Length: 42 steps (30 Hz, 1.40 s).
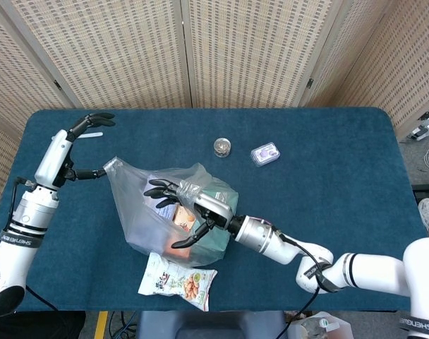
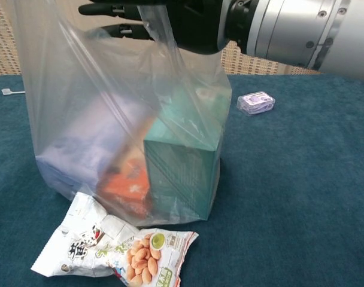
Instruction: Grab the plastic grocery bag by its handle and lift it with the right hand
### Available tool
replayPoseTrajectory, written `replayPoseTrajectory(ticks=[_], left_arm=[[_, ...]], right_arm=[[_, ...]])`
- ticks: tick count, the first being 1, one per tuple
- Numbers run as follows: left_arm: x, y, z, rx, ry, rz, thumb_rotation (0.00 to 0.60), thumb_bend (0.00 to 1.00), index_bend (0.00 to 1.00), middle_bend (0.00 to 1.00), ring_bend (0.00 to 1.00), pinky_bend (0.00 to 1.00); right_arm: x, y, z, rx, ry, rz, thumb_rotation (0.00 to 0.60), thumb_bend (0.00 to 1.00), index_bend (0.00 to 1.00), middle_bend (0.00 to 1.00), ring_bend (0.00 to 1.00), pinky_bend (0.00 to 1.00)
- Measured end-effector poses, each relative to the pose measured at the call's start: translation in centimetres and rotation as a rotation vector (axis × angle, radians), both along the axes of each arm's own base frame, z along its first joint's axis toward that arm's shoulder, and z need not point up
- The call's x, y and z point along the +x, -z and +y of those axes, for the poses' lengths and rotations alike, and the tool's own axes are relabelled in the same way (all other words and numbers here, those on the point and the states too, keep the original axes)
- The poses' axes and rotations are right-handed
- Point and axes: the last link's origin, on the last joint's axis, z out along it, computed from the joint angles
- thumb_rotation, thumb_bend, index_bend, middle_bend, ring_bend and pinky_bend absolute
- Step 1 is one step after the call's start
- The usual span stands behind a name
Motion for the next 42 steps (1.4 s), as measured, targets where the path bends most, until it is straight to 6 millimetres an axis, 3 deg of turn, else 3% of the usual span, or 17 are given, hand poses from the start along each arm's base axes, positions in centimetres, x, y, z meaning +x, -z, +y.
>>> replayPoseTrajectory(ticks=[8, 16, 27, 42], left_arm=[[0.5, 0.2, -0.3, -0.009, 0.006, 0.002, 0.6, 0.22, 0.3, 0.19, 0.14, 0.16], [0.8, 0.5, -0.8, -0.019, 0.01, 0.016, 0.6, 0.22, 0.3, 0.19, 0.14, 0.16], [1.5, 1.3, -1.4, -0.048, 0.025, 0.029, 0.6, 0.22, 0.3, 0.19, 0.14, 0.16], [3.9, 3.1, -1.5, -0.099, 0.064, 0.001, 0.6, 0.22, 0.3, 0.19, 0.14, 0.15]], right_arm=[[1.5, 1.6, 0.1, 0.0, -0.019, 0.018, 0.6, 0.0, 0.03, 0.09, 0.05, 0.14], [3.0, 1.5, -0.1, -0.038, -0.03, -0.005, 0.6, 0.0, 0.03, 0.09, 0.04, 0.13], [3.3, 2.2, -0.1, -0.082, -0.037, 0.014, 0.6, 0.0, 0.03, 0.09, 0.04, 0.12], [4.1, 2.7, -0.3, -0.063, -0.049, -0.009, 0.6, 0.0, 0.03, 0.09, 0.04, 0.12]])
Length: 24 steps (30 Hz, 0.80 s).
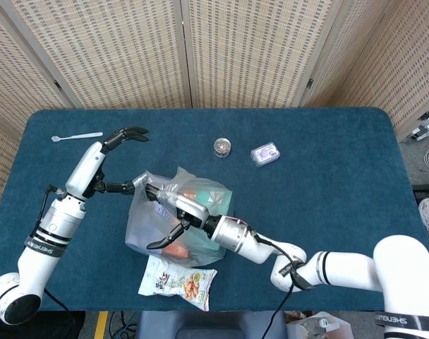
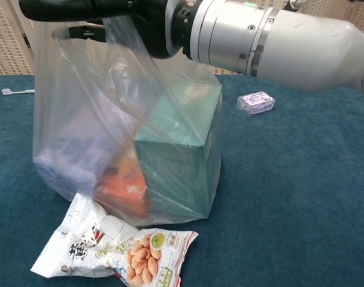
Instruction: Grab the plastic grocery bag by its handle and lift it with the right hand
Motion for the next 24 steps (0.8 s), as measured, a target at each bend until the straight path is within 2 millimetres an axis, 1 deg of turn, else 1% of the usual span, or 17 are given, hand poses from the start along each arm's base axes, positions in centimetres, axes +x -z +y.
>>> replayPoseTrajectory(ticks=[5, 13, 24], left_arm=[[0.6, 0.2, -0.3, -0.002, 0.01, 0.01, 0.6, 0.22, 0.3, 0.19, 0.14, 0.14], [0.6, 0.3, -0.4, 0.014, -0.005, 0.041, 0.6, 0.21, 0.3, 0.19, 0.13, 0.12], [1.9, 1.2, -0.7, -0.005, 0.014, 0.061, 0.6, 0.21, 0.3, 0.19, 0.1, 0.08]], right_arm=[[-0.1, -0.1, -0.1, -0.008, -0.003, -0.008, 0.6, 0.0, 0.03, 0.09, 0.04, 0.12], [-0.3, -0.5, -0.2, -0.015, -0.003, -0.022, 0.6, 0.0, 0.03, 0.09, 0.04, 0.12], [0.0, 0.2, -0.3, -0.001, -0.002, -0.019, 0.6, 0.0, 0.03, 0.09, 0.04, 0.12]])
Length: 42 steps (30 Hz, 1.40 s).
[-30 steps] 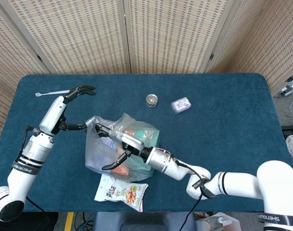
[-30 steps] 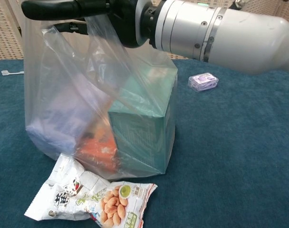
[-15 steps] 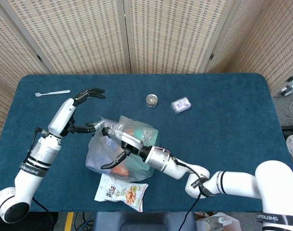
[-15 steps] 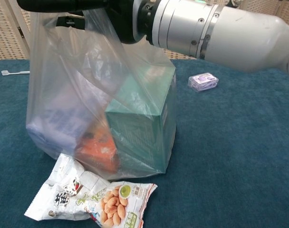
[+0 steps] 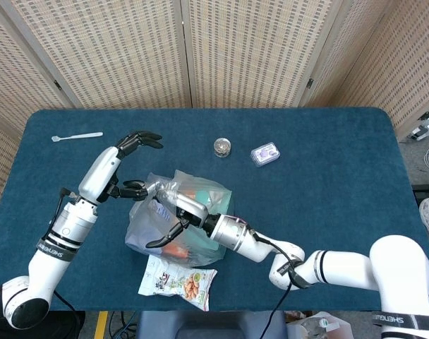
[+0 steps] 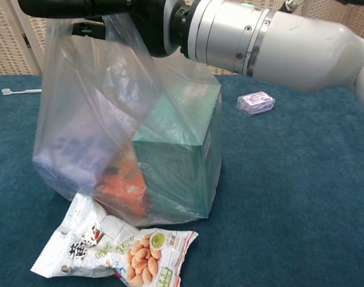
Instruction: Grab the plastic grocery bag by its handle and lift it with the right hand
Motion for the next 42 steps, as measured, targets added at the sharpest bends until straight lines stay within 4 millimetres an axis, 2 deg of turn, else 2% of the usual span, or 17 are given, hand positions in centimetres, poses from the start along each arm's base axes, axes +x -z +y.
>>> replayPoseTrajectory(ticks=[8, 18, 25, 33, 38, 42], left_arm=[[0.6, 1.1, 0.3, -0.011, -0.005, 0.02, 0.6, 0.21, 0.29, 0.19, 0.1, 0.07], [1.2, 2.0, 0.9, -0.011, -0.016, 0.037, 0.6, 0.19, 0.28, 0.19, 0.08, 0.06], [1.2, 2.2, 1.2, -0.001, -0.029, 0.054, 0.6, 0.11, 0.25, 0.18, 0.06, 0.02], [1.0, 2.2, 1.3, 0.006, -0.039, 0.063, 0.6, 0.1, 0.23, 0.17, 0.04, 0.02], [0.6, 2.2, 1.3, -0.003, -0.049, 0.088, 0.6, 0.08, 0.18, 0.14, 0.02, 0.0], [0.3, 1.9, 1.4, 0.001, -0.064, 0.096, 0.6, 0.05, 0.13, 0.12, 0.0, 0.0]], right_arm=[[0.1, 0.0, -0.1, 0.007, 0.0, -0.002, 0.6, 0.0, 0.03, 0.09, 0.04, 0.12], [0.3, 0.1, -0.1, 0.021, -0.005, 0.015, 0.6, 0.0, 0.03, 0.18, 0.07, 0.12], [0.2, 0.0, -0.3, 0.017, 0.006, 0.018, 0.6, 0.0, 0.14, 0.25, 0.13, 0.13], [0.2, -0.3, -0.4, 0.026, 0.03, 0.009, 0.6, 0.0, 0.29, 0.38, 0.27, 0.23], [0.2, -0.6, -0.6, 0.042, 0.055, -0.009, 0.6, 0.0, 0.38, 0.45, 0.34, 0.28], [0.0, -0.7, -0.8, 0.044, 0.065, -0.004, 0.6, 0.0, 0.4, 0.47, 0.36, 0.3]])
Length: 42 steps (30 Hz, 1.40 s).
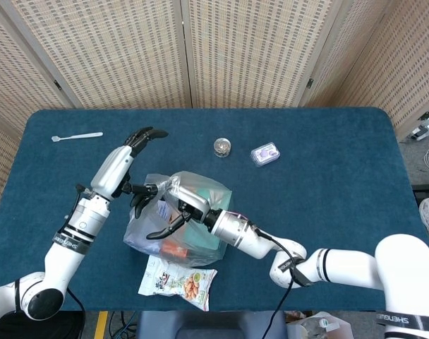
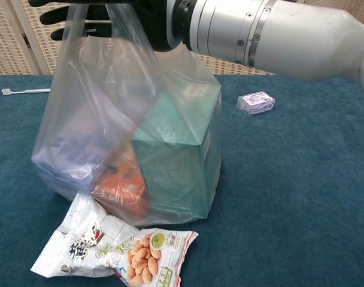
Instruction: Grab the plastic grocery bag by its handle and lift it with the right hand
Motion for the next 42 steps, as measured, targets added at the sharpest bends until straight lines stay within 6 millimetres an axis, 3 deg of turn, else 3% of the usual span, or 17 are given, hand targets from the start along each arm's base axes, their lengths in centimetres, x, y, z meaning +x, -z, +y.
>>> replayPoseTrajectory(ticks=[6, 20, 33, 42], left_arm=[[-1.1, -0.7, 0.1, 0.011, -0.033, 0.041, 0.6, 0.0, 0.09, 0.08, 0.0, 0.0], [-4.4, -3.9, 0.6, 0.079, -0.146, 0.076, 0.6, 0.0, 0.09, 0.07, 0.0, 0.0], [-6.4, -6.1, 0.8, 0.237, -0.179, 0.085, 0.6, 0.0, 0.09, 0.07, 0.0, 0.0], [-7.9, -6.6, -0.1, 0.284, -0.189, 0.122, 0.6, 0.0, 0.09, 0.07, 0.0, 0.0]], right_arm=[[-0.2, -0.4, -0.1, 0.004, 0.008, 0.004, 0.6, 0.0, 0.42, 0.5, 0.38, 0.32], [-0.6, -0.6, -0.1, 0.028, 0.025, -0.005, 0.6, 0.0, 0.42, 0.51, 0.39, 0.36], [-0.7, -1.4, -0.7, 0.14, 0.108, -0.113, 0.6, 0.0, 0.47, 0.55, 0.45, 0.47], [-1.0, -1.8, -1.4, 0.281, 0.194, -0.218, 0.6, 0.16, 0.5, 0.57, 0.47, 0.52]])
